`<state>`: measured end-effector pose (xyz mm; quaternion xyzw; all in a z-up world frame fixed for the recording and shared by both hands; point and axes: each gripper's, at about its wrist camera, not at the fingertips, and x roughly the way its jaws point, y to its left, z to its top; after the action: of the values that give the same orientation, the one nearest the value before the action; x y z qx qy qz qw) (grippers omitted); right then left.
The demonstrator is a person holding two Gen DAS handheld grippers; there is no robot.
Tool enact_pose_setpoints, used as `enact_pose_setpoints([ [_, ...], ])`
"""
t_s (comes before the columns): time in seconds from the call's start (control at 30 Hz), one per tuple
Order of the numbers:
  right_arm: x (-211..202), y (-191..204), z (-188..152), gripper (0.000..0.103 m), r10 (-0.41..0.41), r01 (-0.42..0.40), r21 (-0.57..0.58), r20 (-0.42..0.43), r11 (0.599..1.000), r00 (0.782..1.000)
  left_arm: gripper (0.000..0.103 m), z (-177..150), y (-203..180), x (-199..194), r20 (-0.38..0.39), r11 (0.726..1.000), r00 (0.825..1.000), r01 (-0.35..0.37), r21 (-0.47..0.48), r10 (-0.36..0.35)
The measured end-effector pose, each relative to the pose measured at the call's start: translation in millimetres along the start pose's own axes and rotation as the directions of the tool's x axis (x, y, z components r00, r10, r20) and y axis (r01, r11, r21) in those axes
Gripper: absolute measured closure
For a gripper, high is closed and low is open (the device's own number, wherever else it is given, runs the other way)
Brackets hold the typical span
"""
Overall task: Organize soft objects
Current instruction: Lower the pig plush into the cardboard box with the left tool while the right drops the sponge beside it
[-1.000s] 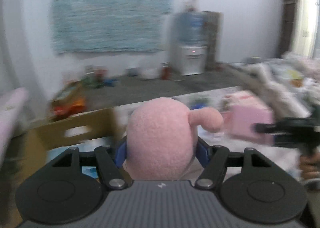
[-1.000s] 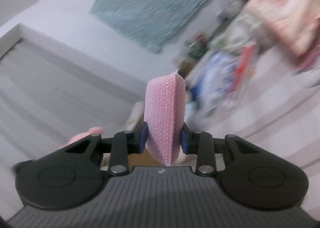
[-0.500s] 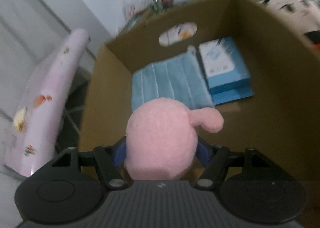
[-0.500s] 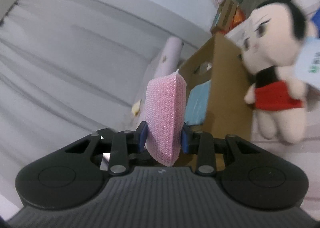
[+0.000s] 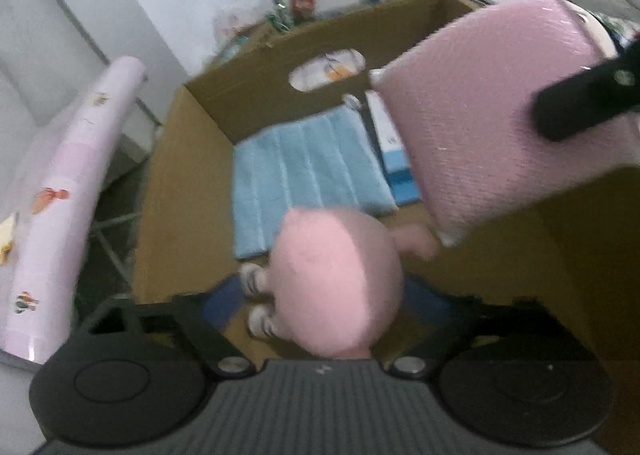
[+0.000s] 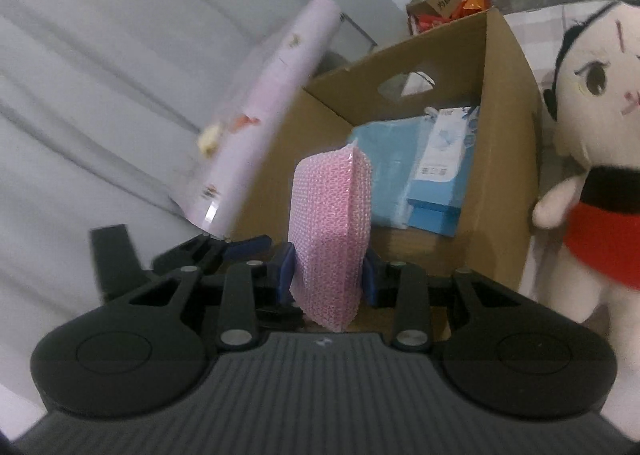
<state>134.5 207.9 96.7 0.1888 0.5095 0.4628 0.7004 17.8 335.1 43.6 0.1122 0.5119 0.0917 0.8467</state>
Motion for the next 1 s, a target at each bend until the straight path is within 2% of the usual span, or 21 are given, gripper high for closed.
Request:
enact_pose_setpoints([
  [0.03,5,2,3,0.070,-0.018,0.018,-0.017,-0.020,1.000,1.000,0.042,-1,1,3,-0.008,1.000,1.000,0.024,-0.008,-0.024],
  [0.1,12,4,6,0.070,-0.059,0.057,-0.040,-0.059,0.998,0.997,0.042,0,6,9,-0.009,0.996,0.998,0.066,-0.053,-0.066],
  [0.23,17,11,8,0.070,-0.147,0.137,-0.092,-0.107,0.986,0.983,0.034,-1,13,6,0.017,0.994,0.998,0.061,-0.087,-0.059],
  [0.4,24,18,11,0.070,-0.231,0.209,-0.137,-0.173,0.968,0.958,0.033,-4,19,7,0.026,0.991,0.997,0.075,-0.107,-0.073],
  [0.53,40,36,11,0.070,-0.357,0.306,-0.243,-0.204,0.920,0.911,0.033,-4,17,5,0.043,0.992,0.997,0.066,-0.107,-0.061],
  [0.7,70,59,9,0.070,-0.523,0.429,-0.364,-0.215,0.827,0.825,0.033,-1,20,1,0.062,0.992,0.997,0.051,-0.118,-0.044],
  [0.73,74,61,10,0.070,-0.537,0.444,-0.362,-0.217,0.820,0.815,0.033,-1,19,0,0.068,0.992,0.997,0.046,-0.116,-0.038],
  [0.77,78,60,12,0.072,-0.512,0.428,-0.326,-0.244,0.843,0.824,0.033,-1,19,-1,0.074,0.993,0.997,0.040,-0.115,-0.032],
  [0.83,89,48,13,0.072,-0.433,0.396,-0.176,-0.326,0.901,0.841,0.034,-1,18,-2,0.085,0.993,0.996,0.035,-0.115,-0.025],
  [0.93,105,43,2,0.067,-0.458,0.423,-0.178,-0.324,0.889,0.828,0.033,-3,19,-2,0.092,0.992,0.995,0.043,-0.123,-0.032],
  [0.97,107,43,-2,0.058,-0.476,0.433,-0.199,-0.318,0.879,0.820,0.033,-4,20,-2,0.096,0.991,0.995,0.041,-0.124,-0.029],
  [1.0,107,43,-3,0.053,-0.496,0.447,-0.220,-0.311,0.867,0.811,0.033,-4,20,-2,0.099,0.991,0.995,0.037,-0.125,-0.025],
])
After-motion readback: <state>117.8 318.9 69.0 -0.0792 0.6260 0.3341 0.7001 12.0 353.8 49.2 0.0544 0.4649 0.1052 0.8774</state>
